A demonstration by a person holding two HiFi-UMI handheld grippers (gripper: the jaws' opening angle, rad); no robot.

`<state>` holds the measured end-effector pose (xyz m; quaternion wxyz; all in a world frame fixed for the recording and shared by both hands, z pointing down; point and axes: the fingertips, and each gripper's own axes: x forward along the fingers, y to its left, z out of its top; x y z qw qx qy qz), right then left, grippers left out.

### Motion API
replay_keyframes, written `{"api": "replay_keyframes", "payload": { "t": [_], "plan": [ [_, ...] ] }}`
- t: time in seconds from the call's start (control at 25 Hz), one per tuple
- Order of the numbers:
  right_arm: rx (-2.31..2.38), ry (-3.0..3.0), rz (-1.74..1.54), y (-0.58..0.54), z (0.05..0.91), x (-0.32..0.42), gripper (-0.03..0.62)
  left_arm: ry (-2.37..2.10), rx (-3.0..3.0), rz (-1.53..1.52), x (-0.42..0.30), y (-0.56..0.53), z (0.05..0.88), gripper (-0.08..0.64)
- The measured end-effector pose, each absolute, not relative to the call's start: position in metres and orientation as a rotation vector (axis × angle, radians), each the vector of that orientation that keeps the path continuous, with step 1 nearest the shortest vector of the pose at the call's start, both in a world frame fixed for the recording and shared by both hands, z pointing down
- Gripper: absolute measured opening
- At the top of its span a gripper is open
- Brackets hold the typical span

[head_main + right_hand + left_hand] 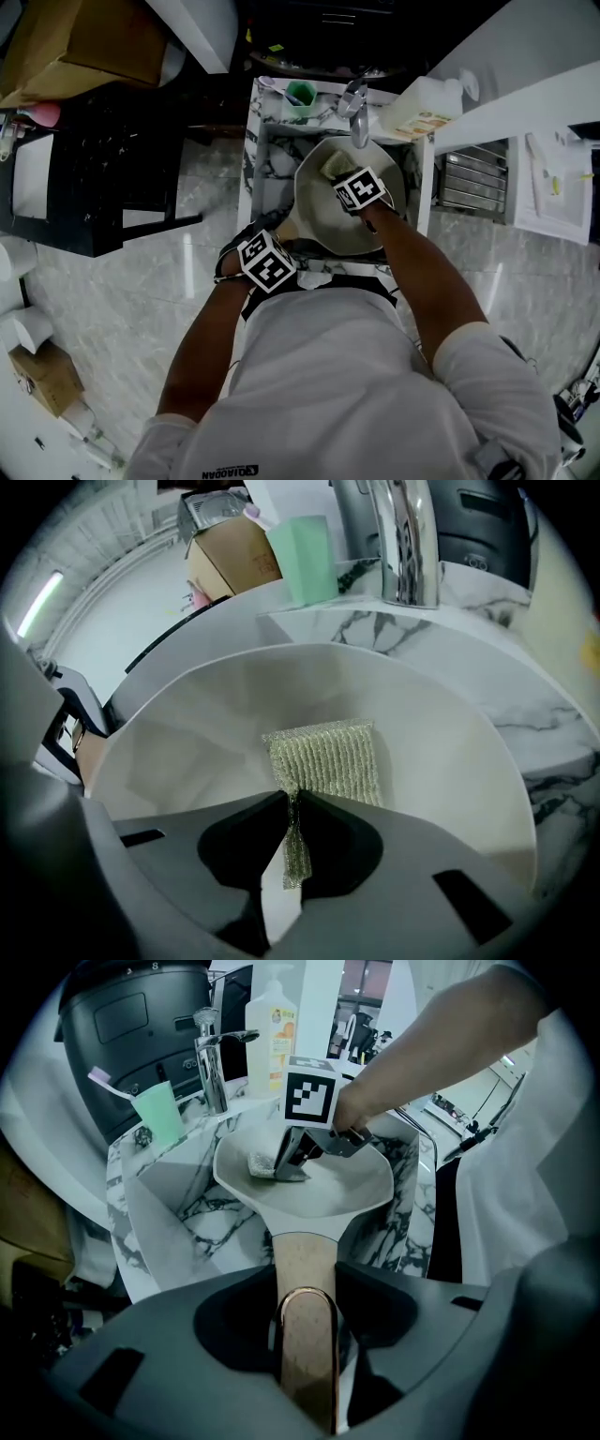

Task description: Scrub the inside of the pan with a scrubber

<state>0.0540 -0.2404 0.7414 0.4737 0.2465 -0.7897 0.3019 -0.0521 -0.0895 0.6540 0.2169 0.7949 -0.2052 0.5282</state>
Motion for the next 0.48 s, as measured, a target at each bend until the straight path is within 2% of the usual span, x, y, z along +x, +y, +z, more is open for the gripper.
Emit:
{"api": "replay_keyframes", "payload": {
  "t": [0.48],
  "plan": [
    [0.536,-1.997,1.07,-0.227,0.742,0.023,0.069,-0.568,2.198,1.462,-0.054,-0.089,0.658,0.199]
  ]
}}
